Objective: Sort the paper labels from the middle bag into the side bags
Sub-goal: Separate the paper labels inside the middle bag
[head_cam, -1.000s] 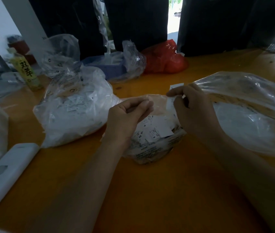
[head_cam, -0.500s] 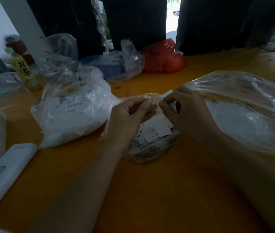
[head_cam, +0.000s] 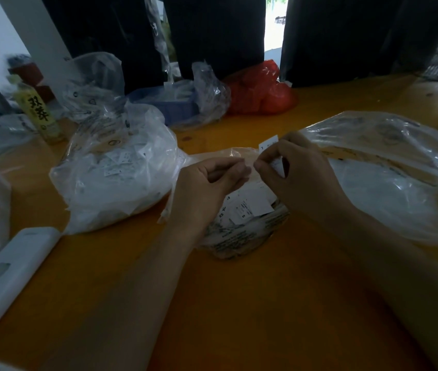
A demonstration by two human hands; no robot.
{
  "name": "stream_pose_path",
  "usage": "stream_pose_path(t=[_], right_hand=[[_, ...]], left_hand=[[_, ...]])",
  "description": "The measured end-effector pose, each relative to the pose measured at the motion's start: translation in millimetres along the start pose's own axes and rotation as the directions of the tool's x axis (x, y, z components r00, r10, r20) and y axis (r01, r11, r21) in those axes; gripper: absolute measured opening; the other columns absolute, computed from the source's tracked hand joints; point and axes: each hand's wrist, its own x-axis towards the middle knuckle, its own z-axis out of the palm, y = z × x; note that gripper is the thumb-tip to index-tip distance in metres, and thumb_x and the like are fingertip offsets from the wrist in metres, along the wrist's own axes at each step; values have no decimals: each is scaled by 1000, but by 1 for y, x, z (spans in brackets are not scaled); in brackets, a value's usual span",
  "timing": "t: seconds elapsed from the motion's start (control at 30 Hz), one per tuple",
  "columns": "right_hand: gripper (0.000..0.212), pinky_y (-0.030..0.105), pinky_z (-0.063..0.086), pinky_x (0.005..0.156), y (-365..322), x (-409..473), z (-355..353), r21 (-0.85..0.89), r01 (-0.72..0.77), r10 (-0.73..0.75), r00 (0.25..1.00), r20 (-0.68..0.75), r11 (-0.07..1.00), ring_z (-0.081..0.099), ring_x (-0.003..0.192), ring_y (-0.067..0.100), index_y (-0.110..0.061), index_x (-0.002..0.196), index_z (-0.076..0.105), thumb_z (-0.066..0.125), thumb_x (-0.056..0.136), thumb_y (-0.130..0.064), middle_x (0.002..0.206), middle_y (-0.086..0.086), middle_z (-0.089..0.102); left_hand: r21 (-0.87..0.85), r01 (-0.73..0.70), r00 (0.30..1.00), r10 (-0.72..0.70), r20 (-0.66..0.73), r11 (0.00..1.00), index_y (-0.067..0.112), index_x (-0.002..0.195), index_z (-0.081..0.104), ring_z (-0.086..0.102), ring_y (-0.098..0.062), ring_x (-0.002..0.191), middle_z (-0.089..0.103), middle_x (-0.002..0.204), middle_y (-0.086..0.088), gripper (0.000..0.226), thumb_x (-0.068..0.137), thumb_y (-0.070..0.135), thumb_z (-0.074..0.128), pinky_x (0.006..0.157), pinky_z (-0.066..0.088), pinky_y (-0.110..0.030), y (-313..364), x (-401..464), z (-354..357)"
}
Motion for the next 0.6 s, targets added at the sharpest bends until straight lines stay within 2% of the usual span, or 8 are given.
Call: stream_pose_path(t=[0.13,0.23,0.3,0.37,0.4,0.5,0.6], right_hand=[[9,13,38,71,-1,0,1,7,-19,19,999,30,1000,47,81,3,-23,95,62,64,96,-31,102,-9,47],[6,14,44,73,-1,1,0,43,-46,47,998,-37,998,52,88,5,-21,105,58,60,100,-23,108,-7,47],[22,23,57,71,0,2,-4,196,-101,119,989,-82,975,64,89,5,-21,121,51,56,101,-16,116,-4,52],[38,25,60,64,-2,3,-8,356,-155,199,976,-88,922,70,83,5,-26,132,40,58,101,-14,115,-5,56],[42,25,59,64,-2,3,-9,380,-171,222,971,-94,909,71,81,5,-27,134,39,60,100,-16,111,-6,58],[29,25,59,68,0,3,-9,323,-201,254,958,-132,925,70,82,6,-27,122,54,67,96,-25,101,-13,65],[11,19,55,65,2,3,-10,325,-206,265,953,-150,923,67,77,6,-26,107,64,66,97,-29,87,-11,70]], left_hand=[[-4,10,1000,-10,14,1000,11,113,77,79,-18,100,82,100,-5,19,96,18,76,87,62,-25,-1,0,1],[-98,44,999,-46,-16,994,6,113,75,79,-21,99,82,98,-9,18,98,15,73,86,62,-25,0,1,1],[-156,72,997,-78,-29,985,6,112,75,79,-23,100,82,99,-11,17,98,14,73,85,62,-25,1,2,0],[-201,98,994,-107,-35,975,6,111,76,79,-24,100,81,100,-12,16,98,14,73,85,61,-24,3,2,-2],[-218,108,992,-119,-38,970,5,110,76,79,-24,101,81,100,-13,15,97,13,73,85,61,-24,3,3,-2],[-251,127,989,-143,-48,960,5,107,77,79,-25,100,81,99,-15,14,94,10,76,84,61,-24,4,4,-2],[-275,127,988,-145,-45,953,6,103,78,79,-26,99,81,100,-16,19,85,8,81,84,61,-24,5,4,-2]])
